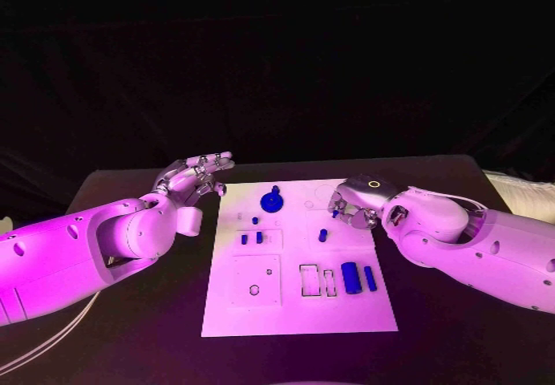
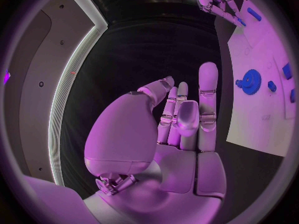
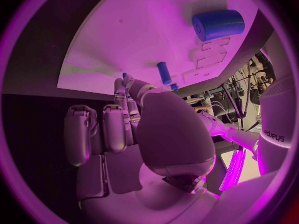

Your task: Assemble the parts on the task board

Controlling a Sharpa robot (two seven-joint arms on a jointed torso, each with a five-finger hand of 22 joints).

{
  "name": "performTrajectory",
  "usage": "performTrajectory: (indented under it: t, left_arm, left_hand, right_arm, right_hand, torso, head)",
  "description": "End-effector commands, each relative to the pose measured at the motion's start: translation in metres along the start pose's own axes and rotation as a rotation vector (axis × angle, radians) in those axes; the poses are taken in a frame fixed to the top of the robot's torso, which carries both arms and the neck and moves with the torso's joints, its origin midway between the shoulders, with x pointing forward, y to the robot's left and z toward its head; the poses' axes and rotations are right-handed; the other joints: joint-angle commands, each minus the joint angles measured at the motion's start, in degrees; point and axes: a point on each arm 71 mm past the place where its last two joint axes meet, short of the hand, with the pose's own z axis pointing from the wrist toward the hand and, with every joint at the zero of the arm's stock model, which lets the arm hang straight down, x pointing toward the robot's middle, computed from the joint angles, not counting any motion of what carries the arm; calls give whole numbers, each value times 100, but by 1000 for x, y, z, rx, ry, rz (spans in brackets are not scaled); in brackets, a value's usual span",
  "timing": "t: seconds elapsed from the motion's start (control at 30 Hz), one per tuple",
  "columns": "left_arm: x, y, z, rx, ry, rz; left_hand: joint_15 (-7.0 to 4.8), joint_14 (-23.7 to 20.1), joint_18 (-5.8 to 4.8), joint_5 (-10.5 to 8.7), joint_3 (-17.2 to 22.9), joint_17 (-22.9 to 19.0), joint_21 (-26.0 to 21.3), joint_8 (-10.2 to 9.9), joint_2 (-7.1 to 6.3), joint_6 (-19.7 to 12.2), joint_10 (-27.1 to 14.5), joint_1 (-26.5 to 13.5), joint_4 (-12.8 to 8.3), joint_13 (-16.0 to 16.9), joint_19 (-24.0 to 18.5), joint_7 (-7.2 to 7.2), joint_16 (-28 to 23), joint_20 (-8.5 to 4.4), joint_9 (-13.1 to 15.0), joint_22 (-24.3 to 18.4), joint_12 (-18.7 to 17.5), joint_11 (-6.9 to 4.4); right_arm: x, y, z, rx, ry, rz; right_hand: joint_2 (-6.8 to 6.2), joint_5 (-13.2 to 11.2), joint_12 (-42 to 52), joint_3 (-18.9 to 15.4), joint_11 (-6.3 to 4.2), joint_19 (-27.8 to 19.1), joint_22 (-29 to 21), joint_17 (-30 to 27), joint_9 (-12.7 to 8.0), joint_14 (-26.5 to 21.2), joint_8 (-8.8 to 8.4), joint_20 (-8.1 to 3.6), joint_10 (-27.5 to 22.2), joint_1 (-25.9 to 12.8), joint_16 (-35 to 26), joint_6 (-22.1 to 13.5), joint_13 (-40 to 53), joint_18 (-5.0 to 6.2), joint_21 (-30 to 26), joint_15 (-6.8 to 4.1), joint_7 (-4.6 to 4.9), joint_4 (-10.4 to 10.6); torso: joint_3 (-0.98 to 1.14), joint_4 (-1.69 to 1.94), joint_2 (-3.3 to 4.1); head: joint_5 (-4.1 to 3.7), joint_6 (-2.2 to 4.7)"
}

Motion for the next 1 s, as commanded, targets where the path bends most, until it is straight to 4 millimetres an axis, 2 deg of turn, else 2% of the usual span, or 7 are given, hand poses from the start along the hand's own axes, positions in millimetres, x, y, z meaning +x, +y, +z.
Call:
performTrajectory:
  t: [0.03,0.3,0.43,0.63,0.73,0.83,1.0]
  left_arm:
    - [1,-1,0,5,12,-1]
    - [0,-1,1,6,13,-2]
    - [1,-1,1,6,14,-2]
    - [3,0,2,6,20,-5]
    - [5,1,2,5,23,-6]
    - [6,1,3,4,27,-7]
    - [10,2,3,1,36,-11]
  left_hand:
    - [8,-54,110,-7,7,-15,-45,-26,-7,-46,-51,21,-33,-7,-48,17,-33,11,-8,-14,23,13]
    - [8,-54,110,-7,7,-15,-45,-26,-7,-46,-51,21,-33,-7,-48,17,-33,11,-8,-14,23,13]
    - [8,-54,110,-7,7,-15,-45,-26,-7,-46,-51,21,-33,-7,-48,17,-33,11,-8,-14,23,13]
    - [8,-54,110,-7,7,-15,-45,-26,-7,-46,-51,21,-33,-7,-48,17,-33,11,-8,-14,23,13]
    - [8,-54,110,-7,7,-15,-45,-26,-7,-46,-51,21,-33,-7,-48,17,-33,11,-8,-14,23,13]
    - [8,-54,110,-7,7,-15,-45,-26,-7,-46,-51,21,-33,-7,-48,17,-33,11,-8,-14,23,13]
    - [12,-57,110,-7,5,-18,-46,-29,-8,-56,-64,18,-36,-8,-51,21,-32,15,-8,-15,27,17]
  right_arm:
    - [-5,5,-3,-24,-32,9]
    - [-17,18,-7,-60,-70,24]
    - [-21,33,-6,-103,-87,41]
    - [-23,61,-2,-175,-92,76]
    - [-19,75,0,-209,-83,95]
    - [-14,87,2,-236,-69,111]
    - [-1,104,4,-272,-35,141]
  right_hand:
    - [-6,27,-29,20,-7,37,223,6,10,306,9,3,32,-35,31,33,-9,43,13,-24,6,-3]
    - [-14,27,-28,27,-3,42,231,19,13,309,9,6,43,-38,41,41,-10,41,19,-19,11,-12]
    - [-19,28,-29,33,2,46,238,23,15,309,8,9,49,-38,45,45,-11,39,24,-15,17,-20]
    - [-20,29,-31,42,7,48,242,25,16,309,6,12,53,-36,48,48,-12,38,27,-11,24,-27]
    - [-20,30,-31,46,10,48,240,23,17,309,5,13,55,-35,48,48,-12,39,26,-8,28,-31]
    - [-20,30,-33,52,14,47,239,24,17,309,2,16,56,-34,49,48,-13,39,26,-5,34,-36]
    - [-19,31,-35,58,22,42,229,22,18,308,-2,19,56,-35,48,46,-15,41,19,0,43,-43]
  torso:
    - [-3,2,1]
    - [0,0,6]
    - [-1,3,9]
    - [-12,4,1]
    - [-15,10,1]
    - [-8,3,6]
    - [-15,19,10]
  head:
    - [8,-17]
    - [26,-19]
    - [100,-35]
    - [222,-79]
    - [325,-123]
    - [405,-152]
    - [551,-232]
